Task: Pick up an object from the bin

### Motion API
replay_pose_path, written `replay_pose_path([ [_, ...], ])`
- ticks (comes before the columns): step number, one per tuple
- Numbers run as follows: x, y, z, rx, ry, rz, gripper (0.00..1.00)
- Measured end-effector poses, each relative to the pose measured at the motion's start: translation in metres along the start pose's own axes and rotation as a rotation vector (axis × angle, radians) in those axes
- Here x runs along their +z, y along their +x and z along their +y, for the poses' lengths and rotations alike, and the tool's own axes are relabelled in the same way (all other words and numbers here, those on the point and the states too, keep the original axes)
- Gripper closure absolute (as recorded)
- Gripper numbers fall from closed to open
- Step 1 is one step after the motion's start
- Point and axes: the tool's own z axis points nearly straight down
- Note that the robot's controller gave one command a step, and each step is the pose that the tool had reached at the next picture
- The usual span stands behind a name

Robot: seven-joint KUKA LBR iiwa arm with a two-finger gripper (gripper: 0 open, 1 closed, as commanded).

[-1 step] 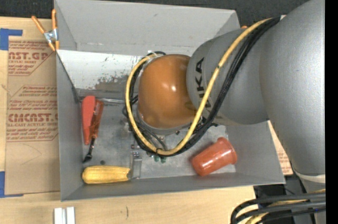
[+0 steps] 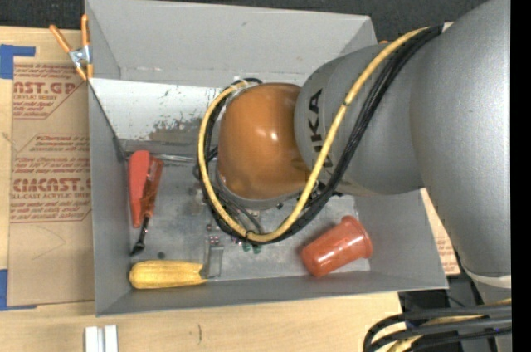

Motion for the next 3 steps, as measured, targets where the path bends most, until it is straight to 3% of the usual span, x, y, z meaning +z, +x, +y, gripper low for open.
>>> replay_pose_path([
  [1,0.002,-0.001,-0.009,-0.095,0.0,0.002,0.0],
  [2,0.002,-0.002,-0.019,-0.309,0.001,0.001,0.0],
  [3,0.043,-0.01,0.011,-0.233,-0.002,-0.008,0.0],
])
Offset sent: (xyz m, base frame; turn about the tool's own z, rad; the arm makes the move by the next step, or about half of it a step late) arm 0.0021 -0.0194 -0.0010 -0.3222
